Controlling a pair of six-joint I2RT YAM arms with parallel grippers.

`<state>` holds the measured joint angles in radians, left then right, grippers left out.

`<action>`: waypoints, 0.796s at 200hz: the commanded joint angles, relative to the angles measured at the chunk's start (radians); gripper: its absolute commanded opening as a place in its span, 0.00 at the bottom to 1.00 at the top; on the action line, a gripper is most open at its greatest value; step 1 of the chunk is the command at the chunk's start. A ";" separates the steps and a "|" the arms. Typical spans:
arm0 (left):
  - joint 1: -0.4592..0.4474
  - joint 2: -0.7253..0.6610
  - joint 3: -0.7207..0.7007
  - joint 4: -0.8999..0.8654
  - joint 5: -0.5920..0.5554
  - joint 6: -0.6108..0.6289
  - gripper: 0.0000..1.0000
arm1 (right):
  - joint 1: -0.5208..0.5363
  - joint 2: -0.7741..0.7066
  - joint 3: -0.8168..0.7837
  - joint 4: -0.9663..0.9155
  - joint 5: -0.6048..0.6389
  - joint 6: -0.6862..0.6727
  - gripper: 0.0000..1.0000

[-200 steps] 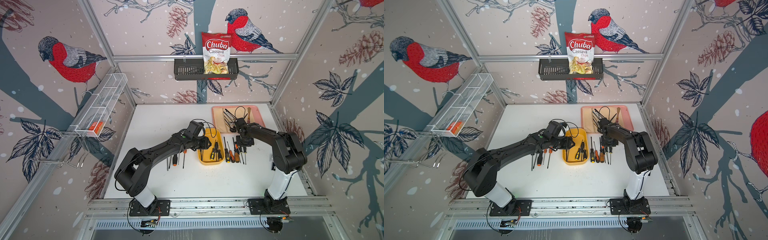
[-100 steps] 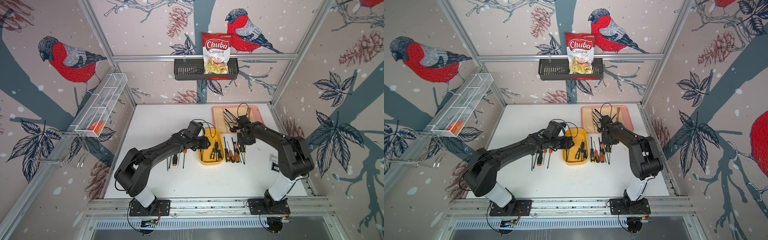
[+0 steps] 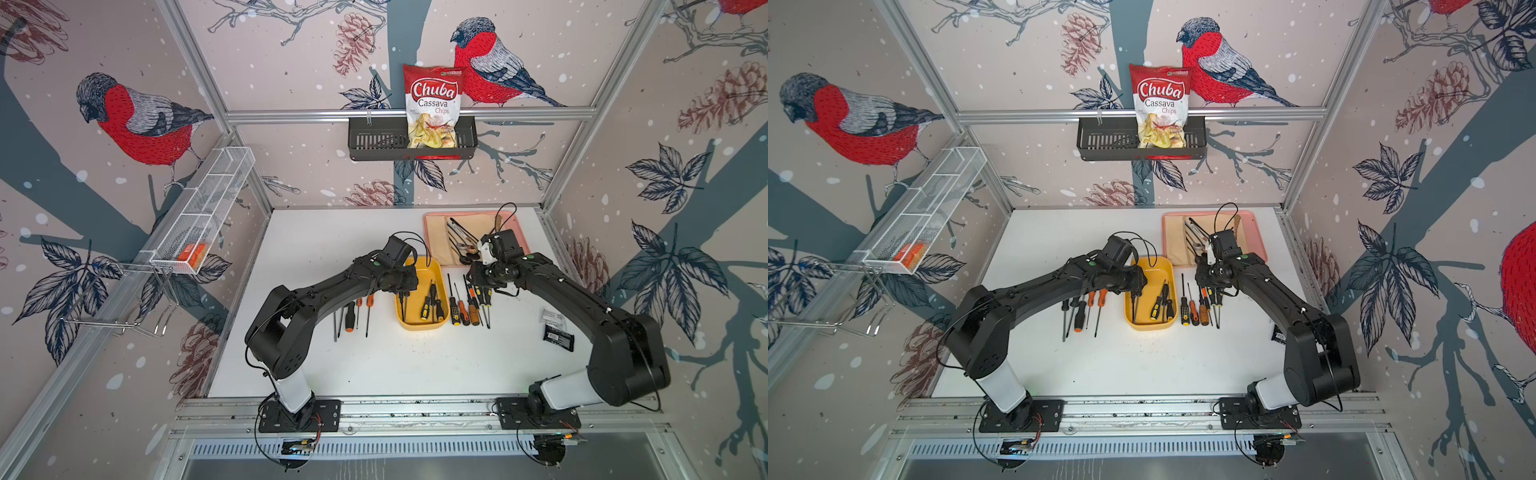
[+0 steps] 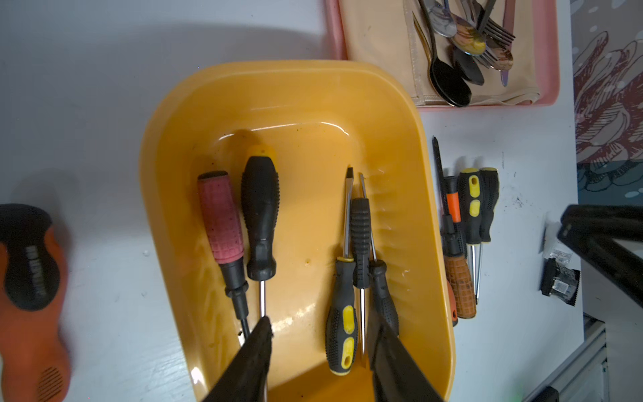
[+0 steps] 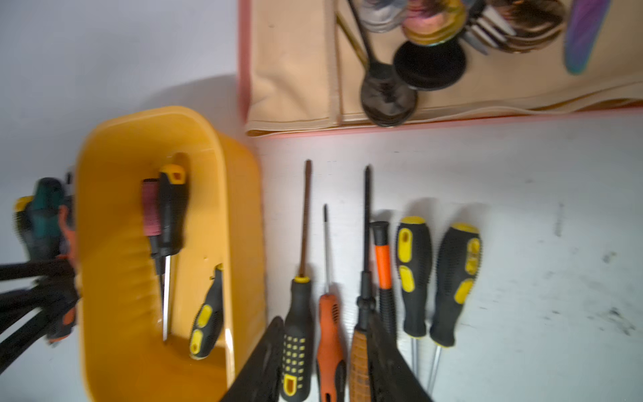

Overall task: Take out the screwdriver from the storage box
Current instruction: Place the screwdriver at the center of the board, then pick up the screwdriver from the storage box.

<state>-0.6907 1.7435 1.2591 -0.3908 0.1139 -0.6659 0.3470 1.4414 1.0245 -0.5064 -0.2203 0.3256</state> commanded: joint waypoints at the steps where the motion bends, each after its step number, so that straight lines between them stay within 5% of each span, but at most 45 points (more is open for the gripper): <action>1: -0.005 0.029 0.038 -0.058 -0.055 -0.017 0.48 | 0.003 -0.043 -0.034 0.111 -0.200 0.027 0.41; 49: -0.011 0.136 0.143 -0.124 -0.114 -0.012 0.48 | 0.025 -0.118 -0.108 0.199 -0.319 0.062 0.42; 159: -0.015 0.337 0.299 -0.198 -0.178 0.010 0.44 | 0.032 -0.142 -0.165 0.210 -0.321 0.063 0.42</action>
<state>-0.7033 2.0590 1.5398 -0.5583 -0.0395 -0.6720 0.3794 1.3045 0.8642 -0.3241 -0.5278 0.3866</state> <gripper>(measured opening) 0.456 0.416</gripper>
